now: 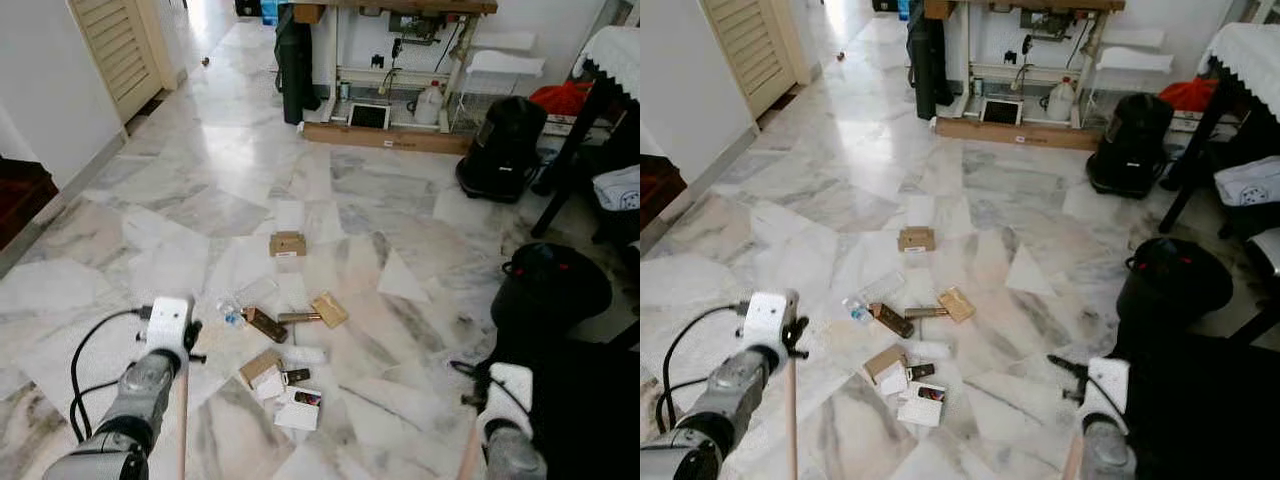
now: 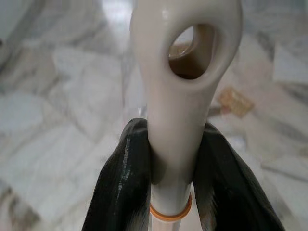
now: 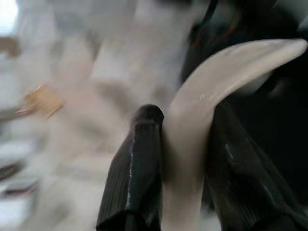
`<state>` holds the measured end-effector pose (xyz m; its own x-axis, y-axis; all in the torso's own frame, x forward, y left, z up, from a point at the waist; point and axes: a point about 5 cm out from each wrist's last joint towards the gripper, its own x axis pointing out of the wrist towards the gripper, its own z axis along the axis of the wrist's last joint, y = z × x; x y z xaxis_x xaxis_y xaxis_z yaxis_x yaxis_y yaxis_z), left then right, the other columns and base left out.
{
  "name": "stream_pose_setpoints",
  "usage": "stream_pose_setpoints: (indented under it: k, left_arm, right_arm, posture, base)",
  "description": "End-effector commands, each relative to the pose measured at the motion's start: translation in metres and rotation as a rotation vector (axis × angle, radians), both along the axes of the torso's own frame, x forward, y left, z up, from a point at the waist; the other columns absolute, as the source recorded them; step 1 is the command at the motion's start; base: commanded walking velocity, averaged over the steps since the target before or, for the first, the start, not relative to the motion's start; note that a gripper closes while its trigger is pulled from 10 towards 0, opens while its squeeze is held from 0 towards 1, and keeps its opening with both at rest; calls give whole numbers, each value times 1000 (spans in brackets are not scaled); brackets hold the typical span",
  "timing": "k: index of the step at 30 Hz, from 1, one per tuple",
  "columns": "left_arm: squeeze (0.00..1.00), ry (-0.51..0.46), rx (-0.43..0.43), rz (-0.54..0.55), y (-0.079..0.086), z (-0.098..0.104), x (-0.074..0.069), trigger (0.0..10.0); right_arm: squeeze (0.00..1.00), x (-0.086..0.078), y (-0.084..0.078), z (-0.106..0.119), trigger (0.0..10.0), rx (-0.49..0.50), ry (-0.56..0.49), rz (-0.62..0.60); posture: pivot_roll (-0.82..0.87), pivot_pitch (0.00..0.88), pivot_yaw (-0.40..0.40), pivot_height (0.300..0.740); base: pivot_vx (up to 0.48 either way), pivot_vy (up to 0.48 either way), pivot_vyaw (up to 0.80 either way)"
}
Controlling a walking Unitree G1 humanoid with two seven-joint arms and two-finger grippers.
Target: Sweep floor
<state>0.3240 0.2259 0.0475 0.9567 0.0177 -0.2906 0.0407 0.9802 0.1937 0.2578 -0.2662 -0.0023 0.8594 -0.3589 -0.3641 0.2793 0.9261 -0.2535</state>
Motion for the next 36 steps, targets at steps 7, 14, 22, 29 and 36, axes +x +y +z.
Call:
stream_pose_setpoints:
  k: [7, 14, 22, 29, 36]
  left_arm:
    - [0, -60, 8, -45, -13, 16, 13, 10000]
    - [0, -124, 2, -39, -14, 25, 18, 10000]
    - [0, -304, -6, -62, -19, 58, 31, 10000]
    - [0, -442, -28, -121, -36, 84, 39, 10000]
    - [0, -528, -93, -195, -59, 99, 41, 10000]
  right_arm:
    - [0, 25, 2, 22, 10000, -78, 64, 271]
    - [0, 46, 17, 49, 10000, -86, -120, 272]
    - [0, 54, 25, 71, 10000, -102, -299, 172]
    - [0, 53, 32, 75, 10000, -72, -377, 108]
    - [0, 55, 48, 87, 10000, 64, -517, 49]
  posture:
    - [49, 35, -53, 740]
    - [57, 38, -59, 740]
    - [65, 43, -62, 740]
    - [70, 49, -63, 740]
    - [71, 58, -60, 740]
  base:
    - [0, 0, 0]
    - [0, 0, 0]
    - [0, 0, 0]
    - [0, 0, 0]
    - [0, 0, 0]
